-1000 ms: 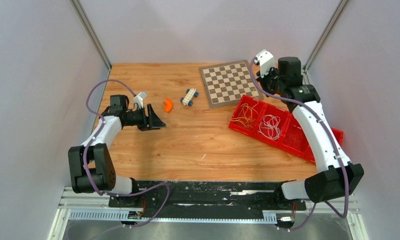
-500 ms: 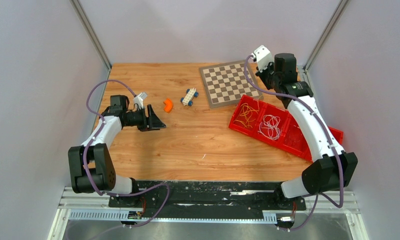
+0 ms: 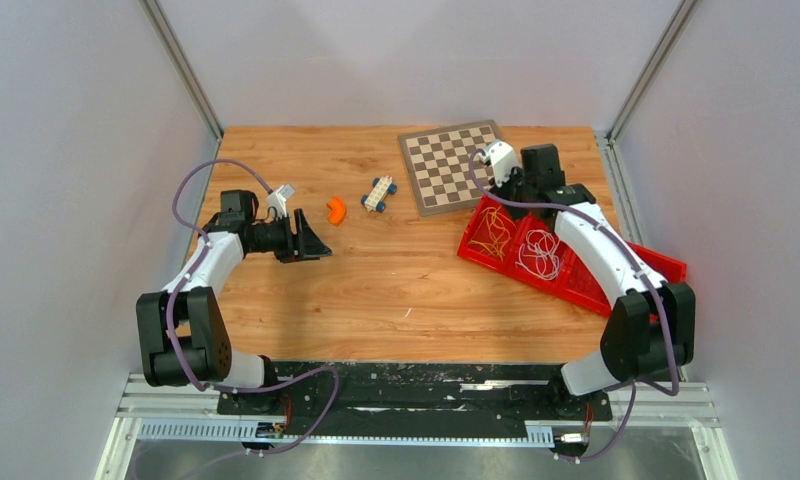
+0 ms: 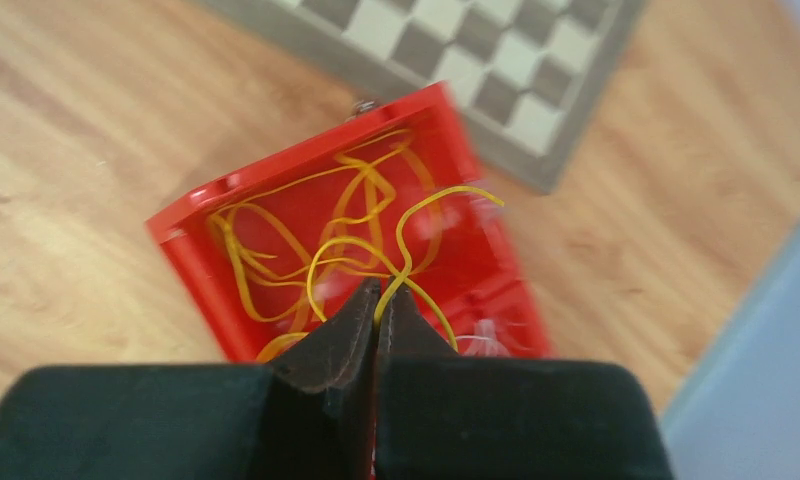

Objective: Untangle the cables

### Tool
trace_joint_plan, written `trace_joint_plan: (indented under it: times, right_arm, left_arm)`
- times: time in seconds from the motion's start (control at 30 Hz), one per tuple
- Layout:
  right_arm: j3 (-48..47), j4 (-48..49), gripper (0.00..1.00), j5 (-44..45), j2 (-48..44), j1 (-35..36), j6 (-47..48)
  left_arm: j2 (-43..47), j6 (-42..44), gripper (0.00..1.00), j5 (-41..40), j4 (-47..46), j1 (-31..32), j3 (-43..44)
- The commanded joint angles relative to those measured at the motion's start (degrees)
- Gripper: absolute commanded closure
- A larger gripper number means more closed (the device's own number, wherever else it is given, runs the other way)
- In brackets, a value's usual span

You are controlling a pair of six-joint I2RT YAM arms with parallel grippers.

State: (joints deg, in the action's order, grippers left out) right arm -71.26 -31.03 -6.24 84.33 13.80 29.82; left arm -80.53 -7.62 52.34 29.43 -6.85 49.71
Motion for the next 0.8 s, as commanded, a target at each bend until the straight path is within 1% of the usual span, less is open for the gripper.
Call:
trace_joint_plan:
  times: [0.0, 0.2, 0.37, 0.47, 0.5, 0.63, 0.77]
  right_arm:
    - [3.8, -1.0, 1.0, -6.0, 2.8, 0.3, -7.5]
    - [6.1, 0.7, 1.0, -5.7, 9.2, 0.3, -8.7]
    - [4.3, 2.3, 1.0, -4.3, 15.3, 0.3, -9.1]
    - [2.8, 2.4, 1.0, -4.0, 17.2, 0.2, -9.3]
    - [2.5, 2.4, 0.98, -4.0, 17.4, 0.2, -9.3]
    - [1.5, 1.4, 0.84, -3.3, 16.0, 0.2, -8.7]
    - [0.1, -1.5, 0.63, -3.2, 11.8, 0.2, -7.9]
  left_arm:
    - [0.7, 0.6, 0.34, 0.1, -0.2, -0.4, 0.6]
    - [0.4, 0.1, 0.34, 0.0, -0.4, -0.4, 0.6]
    - [0.5, -0.1, 0.34, -0.1, -0.5, -0.4, 0.6]
    - [0.6, 0.4, 0.34, -0.4, 0.0, -0.4, 0.6]
    - [0.7, 0.6, 0.34, -0.4, 0.3, -0.4, 0.6]
    - [1.0, 1.2, 0.33, -0.6, 0.8, -0.4, 0.8]
    - [1.5, 1.8, 0.28, -1.0, 1.5, -0.4, 1.4]
